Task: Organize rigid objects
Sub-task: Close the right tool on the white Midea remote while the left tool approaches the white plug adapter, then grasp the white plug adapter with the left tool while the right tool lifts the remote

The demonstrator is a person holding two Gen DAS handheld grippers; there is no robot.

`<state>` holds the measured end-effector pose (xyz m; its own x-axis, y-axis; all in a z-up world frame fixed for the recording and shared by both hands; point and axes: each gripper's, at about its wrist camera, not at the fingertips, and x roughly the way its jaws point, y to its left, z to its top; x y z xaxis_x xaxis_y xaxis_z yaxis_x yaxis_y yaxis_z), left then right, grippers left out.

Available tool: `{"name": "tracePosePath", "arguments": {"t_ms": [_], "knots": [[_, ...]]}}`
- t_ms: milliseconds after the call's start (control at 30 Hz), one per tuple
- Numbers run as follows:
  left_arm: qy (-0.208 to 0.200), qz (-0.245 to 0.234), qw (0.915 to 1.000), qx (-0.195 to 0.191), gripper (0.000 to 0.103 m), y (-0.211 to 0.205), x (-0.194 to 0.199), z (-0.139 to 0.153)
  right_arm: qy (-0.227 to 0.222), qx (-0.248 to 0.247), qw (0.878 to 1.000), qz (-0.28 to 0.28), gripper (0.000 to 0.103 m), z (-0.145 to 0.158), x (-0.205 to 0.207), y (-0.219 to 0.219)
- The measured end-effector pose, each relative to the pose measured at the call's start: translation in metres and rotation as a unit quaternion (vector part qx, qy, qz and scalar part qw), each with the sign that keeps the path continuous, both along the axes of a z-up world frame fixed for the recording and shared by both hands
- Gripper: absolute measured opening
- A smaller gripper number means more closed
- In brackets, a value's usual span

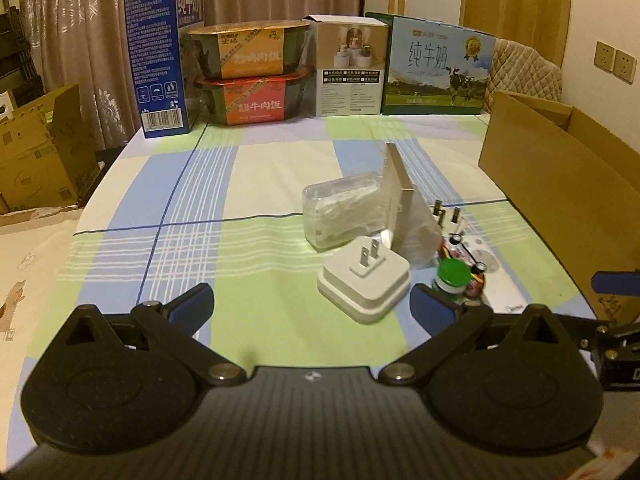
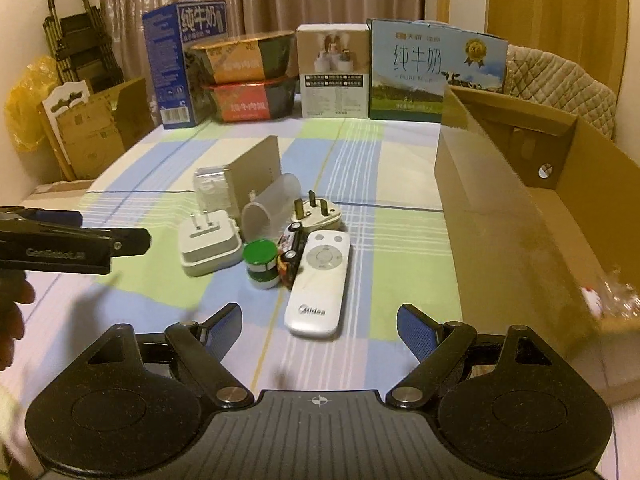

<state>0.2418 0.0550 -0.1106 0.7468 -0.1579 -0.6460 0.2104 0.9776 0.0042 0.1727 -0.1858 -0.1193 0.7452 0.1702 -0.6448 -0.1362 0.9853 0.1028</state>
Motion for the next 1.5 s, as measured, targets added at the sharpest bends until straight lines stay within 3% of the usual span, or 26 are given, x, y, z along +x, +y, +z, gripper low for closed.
{"name": "tracePosePath", "arguments": {"t_ms": [267, 867, 933, 1033, 1367, 1433, 1500], "knots": [[0.005, -0.016, 0.9999, 0.004, 0.102, -0.001, 0.024, -0.016, 0.014, 0.008, 1.0, -0.005, 0.08, -0.016, 0.038, 0.002], [0.014, -0.099, 0.9945, 0.031, 0.102, -0.025, 0.051, -0.043, 0.049, -0.013, 0.999, -0.002, 0.048, -0.041, 0.063, 0.007], [0.014, -0.11, 0.9932, 0.037, 0.102, -0.028, 0.053, -0.045, 0.048, -0.016, 0.999, -0.003, 0.039, -0.041, 0.062, 0.006], [0.014, -0.121, 0.9917, 0.041, 0.101, -0.034, 0.056, -0.049, 0.052, -0.02, 0.998, -0.012, 0.037, -0.04, 0.062, 0.001], [0.032, -0.147, 0.9874, 0.049, 0.082, -0.049, 0.069, -0.055, 0.061, -0.013, 0.998, -0.022, 0.037, -0.038, 0.056, -0.009], [0.038, -0.147, 0.987, 0.053, 0.074, -0.05, 0.068, -0.056, 0.062, -0.012, 0.998, -0.023, 0.037, -0.038, 0.056, -0.009], [0.045, -0.143, 0.9873, 0.052, 0.074, -0.049, 0.066, -0.054, 0.063, -0.012, 0.998, -0.024, 0.037, -0.037, 0.056, -0.008]]}}
